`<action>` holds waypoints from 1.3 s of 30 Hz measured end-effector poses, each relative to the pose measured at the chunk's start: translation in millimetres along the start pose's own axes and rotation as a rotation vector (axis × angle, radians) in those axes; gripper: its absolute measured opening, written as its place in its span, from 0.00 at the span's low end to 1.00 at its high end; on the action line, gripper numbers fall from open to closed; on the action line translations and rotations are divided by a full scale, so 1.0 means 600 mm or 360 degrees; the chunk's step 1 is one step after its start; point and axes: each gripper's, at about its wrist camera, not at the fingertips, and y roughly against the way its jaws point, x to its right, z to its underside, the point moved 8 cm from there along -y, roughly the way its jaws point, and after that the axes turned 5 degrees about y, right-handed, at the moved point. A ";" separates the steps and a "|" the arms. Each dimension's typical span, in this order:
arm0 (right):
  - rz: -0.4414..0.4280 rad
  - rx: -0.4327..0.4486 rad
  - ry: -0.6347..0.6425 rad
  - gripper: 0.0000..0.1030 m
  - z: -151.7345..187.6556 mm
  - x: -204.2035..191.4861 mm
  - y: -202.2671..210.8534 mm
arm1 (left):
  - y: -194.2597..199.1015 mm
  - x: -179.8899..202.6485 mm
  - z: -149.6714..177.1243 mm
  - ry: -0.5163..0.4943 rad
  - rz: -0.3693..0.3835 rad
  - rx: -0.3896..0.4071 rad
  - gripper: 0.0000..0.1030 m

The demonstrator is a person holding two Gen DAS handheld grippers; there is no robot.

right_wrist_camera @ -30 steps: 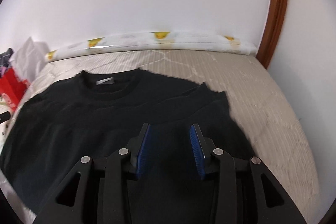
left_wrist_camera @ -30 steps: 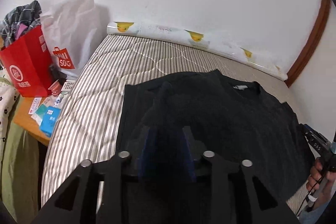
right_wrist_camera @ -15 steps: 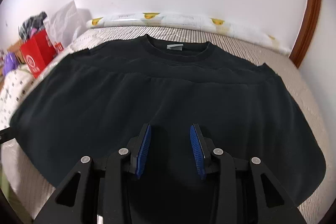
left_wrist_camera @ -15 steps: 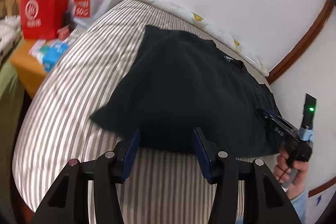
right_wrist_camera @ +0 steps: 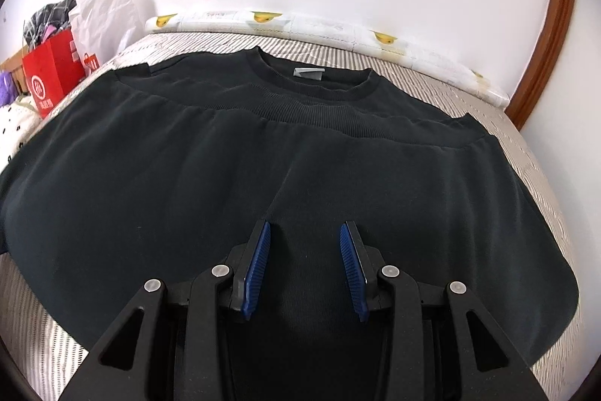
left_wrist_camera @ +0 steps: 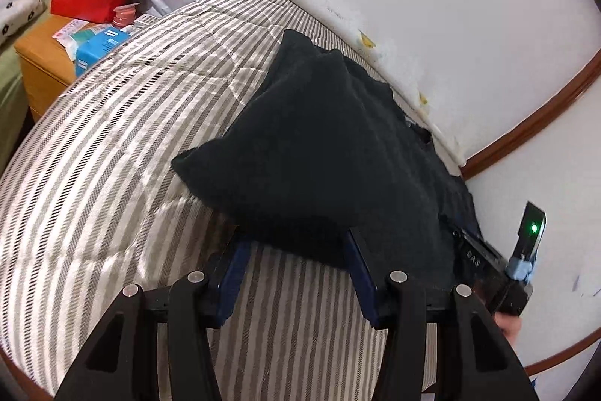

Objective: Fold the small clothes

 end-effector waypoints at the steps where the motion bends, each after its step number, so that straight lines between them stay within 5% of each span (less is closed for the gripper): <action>1: -0.0003 0.0005 -0.0034 0.37 0.000 0.003 0.003 | -0.003 0.001 -0.004 0.0013 0.0014 0.0007 0.47; 4: -0.0004 0.0010 -0.0080 0.37 0.005 0.002 0.001 | -0.010 0.001 -0.012 0.0049 0.0048 0.0015 0.47; 10: 0.0085 0.0031 0.0131 0.37 0.033 -0.016 0.035 | -0.025 0.005 -0.030 0.0070 0.0055 0.0027 0.46; 15: 0.0022 0.0029 0.0256 0.37 0.090 -0.036 0.071 | -0.029 0.006 -0.034 0.0058 0.0019 0.0058 0.44; 20: -0.0047 0.0025 0.0210 0.37 0.123 -0.037 0.091 | -0.024 0.005 -0.036 0.0031 -0.0094 0.0076 0.16; 22: -0.0084 0.0034 0.0166 0.37 0.125 -0.029 0.102 | -0.014 0.014 -0.041 0.0020 -0.0099 0.0099 0.13; 27: -0.0027 0.0107 0.0033 0.37 0.115 0.027 0.140 | 0.015 0.079 -0.055 -0.0179 -0.0160 0.0221 0.11; 33: 0.0101 0.0174 -0.0140 0.38 0.113 0.121 0.186 | 0.033 0.198 -0.068 -0.0345 -0.0064 0.0263 0.11; 39: 0.0216 0.0168 -0.0268 0.38 0.133 0.202 0.206 | -0.005 0.341 -0.019 -0.0637 -0.0010 0.0163 0.10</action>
